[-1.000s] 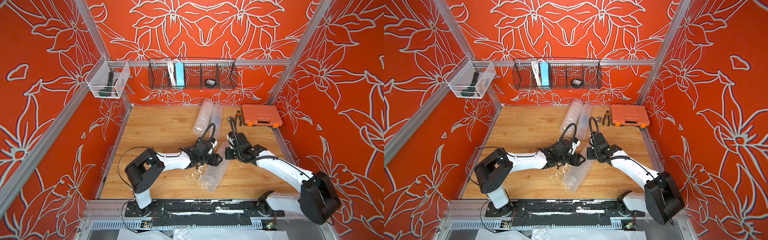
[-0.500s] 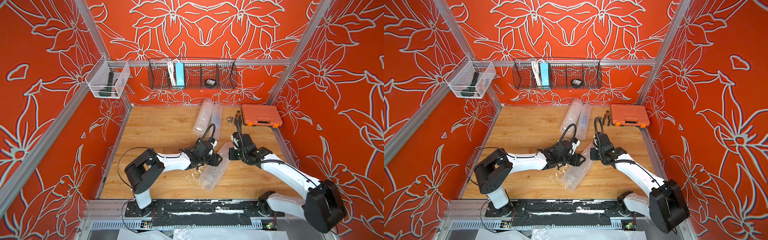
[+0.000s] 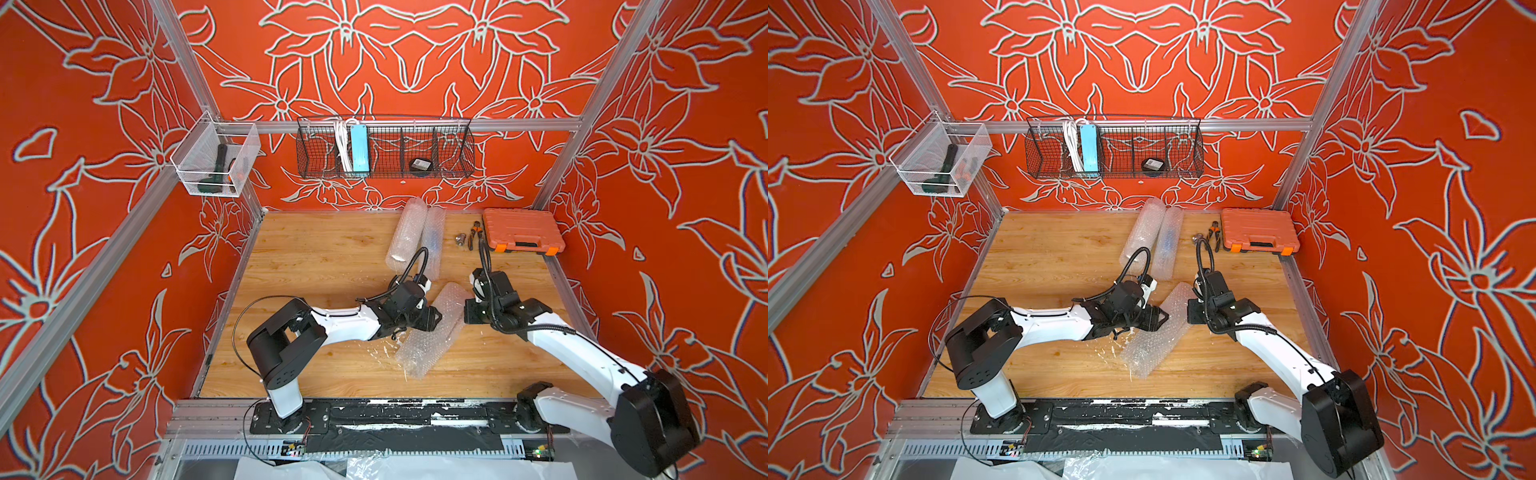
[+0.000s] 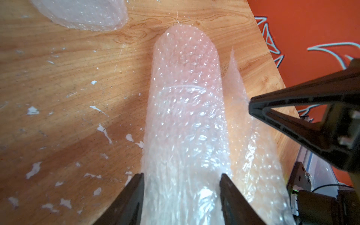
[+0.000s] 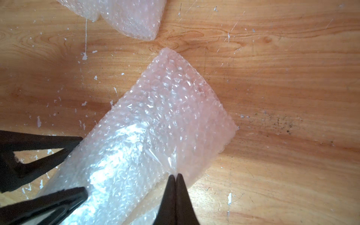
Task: Unwrap the vase from the bubble wrap
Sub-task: Unwrap the bubble wrap at the center of the board.
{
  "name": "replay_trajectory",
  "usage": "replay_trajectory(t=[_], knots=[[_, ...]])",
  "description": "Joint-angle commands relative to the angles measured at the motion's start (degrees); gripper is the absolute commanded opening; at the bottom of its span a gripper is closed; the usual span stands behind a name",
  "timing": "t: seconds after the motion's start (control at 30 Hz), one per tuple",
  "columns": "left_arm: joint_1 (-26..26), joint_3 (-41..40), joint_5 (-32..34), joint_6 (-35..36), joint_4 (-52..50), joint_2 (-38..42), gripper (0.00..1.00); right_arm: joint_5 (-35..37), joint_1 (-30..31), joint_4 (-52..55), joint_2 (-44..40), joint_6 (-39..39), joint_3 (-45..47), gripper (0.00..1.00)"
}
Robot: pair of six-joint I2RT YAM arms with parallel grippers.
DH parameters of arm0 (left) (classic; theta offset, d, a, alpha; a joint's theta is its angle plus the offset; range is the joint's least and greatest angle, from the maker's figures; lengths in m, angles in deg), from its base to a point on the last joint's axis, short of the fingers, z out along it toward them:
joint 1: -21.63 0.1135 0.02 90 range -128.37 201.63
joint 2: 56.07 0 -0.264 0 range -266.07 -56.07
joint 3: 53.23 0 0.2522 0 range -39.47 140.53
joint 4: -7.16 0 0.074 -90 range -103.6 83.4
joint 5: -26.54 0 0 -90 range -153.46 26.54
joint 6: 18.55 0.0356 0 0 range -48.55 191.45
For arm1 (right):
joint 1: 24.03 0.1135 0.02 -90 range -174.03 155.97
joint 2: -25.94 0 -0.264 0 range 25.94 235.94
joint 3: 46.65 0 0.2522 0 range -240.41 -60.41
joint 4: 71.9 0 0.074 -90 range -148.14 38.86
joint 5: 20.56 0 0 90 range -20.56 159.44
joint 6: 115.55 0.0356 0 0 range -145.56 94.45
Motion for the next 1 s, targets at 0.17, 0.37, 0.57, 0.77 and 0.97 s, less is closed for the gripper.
replay_trajectory(t=[0.17, 0.37, 0.57, 0.77, 0.97], knots=[[0.47, -3.53, -0.04, -0.76, -6.41, 0.77, 0.58, -6.13, -0.41, 1.33, -3.00, 1.51, -0.51, 0.48], [0.47, -3.62, -0.83, -0.75, -5.94, 1.21, 0.59, -13.02, -0.33, 0.05, -6.27, 6.01, 1.90, 0.60], [0.47, -3.82, -0.57, -0.77, -5.96, 1.20, 0.58, -15.02, -0.36, -0.65, -11.11, 9.12, 4.61, 0.65], [0.47, -3.71, -0.40, -0.86, -5.96, 1.05, 0.58, -11.59, -0.36, 4.87, -14.55, 10.26, 5.50, 0.65], [0.47, -3.91, 0.38, -1.22, -5.95, 1.20, 0.58, -2.79, -0.39, 10.70, -18.21, 14.28, 8.91, 0.61]])
